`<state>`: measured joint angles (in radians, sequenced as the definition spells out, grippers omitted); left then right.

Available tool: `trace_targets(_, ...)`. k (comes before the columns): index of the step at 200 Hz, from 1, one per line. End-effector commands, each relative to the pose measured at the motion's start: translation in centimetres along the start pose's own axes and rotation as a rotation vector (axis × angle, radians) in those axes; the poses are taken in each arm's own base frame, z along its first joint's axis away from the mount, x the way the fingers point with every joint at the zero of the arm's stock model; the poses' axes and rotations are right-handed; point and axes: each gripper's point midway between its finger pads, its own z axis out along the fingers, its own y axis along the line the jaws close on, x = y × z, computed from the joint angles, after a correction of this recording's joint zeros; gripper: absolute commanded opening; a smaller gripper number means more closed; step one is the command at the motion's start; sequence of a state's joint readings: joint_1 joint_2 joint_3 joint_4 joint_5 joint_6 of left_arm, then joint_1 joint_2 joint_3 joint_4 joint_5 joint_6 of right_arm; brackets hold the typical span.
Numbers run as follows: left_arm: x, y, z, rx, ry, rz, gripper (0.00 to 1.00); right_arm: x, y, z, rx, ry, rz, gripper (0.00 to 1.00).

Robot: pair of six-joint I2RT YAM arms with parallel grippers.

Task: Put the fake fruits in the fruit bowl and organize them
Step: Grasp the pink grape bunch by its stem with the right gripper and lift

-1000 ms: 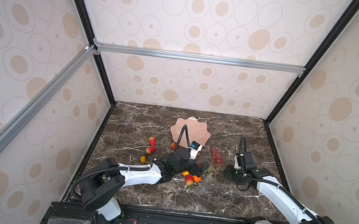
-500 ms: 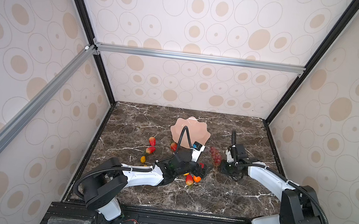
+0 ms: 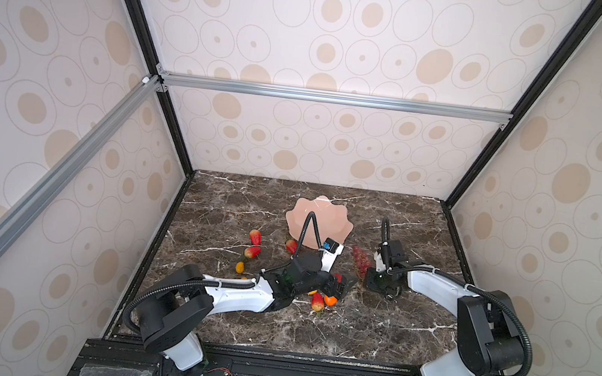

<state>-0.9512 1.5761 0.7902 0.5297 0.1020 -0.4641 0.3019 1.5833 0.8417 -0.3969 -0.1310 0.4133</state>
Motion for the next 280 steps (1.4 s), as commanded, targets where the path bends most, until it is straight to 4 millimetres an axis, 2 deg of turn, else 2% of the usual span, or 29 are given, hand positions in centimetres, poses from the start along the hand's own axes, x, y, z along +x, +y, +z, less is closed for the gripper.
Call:
trace_targets(1, -2.3, -1.1, -0.4, 0.005, -0.044, 0.035, 0.98, -0.3, 0.3, 0.5, -0.006, 0.004, -0.008, 0.29)
trace_targets(32, -2.7, -1.3, -0.6, 0.012, -0.052, 0.034, 0.98, -0.1, 0.2, 0.8, 0.001, 0.015, -0.002, 0.26)
trace_targets(70, -2.3, -1.2, -0.6, 0.005, -0.043, 0.037, 0.98, -0.3, -0.1, 0.9, 0.015, 0.011, -0.013, 0.22)
trace_targets(151, -2.1, -1.0, -0.9, 0.006, -0.045, 0.023, 0.98, -0.3, 0.0, 0.2, 0.015, -0.002, -0.023, 0.12)
trace_targets(227, -2.3, -1.0, -1.1, 0.007, -0.067, 0.015, 0.98, 0.0, -0.2, -1.7, 0.020, -0.031, -0.025, 0.01)
trace_targets(280, -2.6, -1.1, -0.7, 0.005, -0.068, 0.027, 0.98, 0.1, -0.5, -4.9, 0.021, -0.122, -0.008, 0.00)
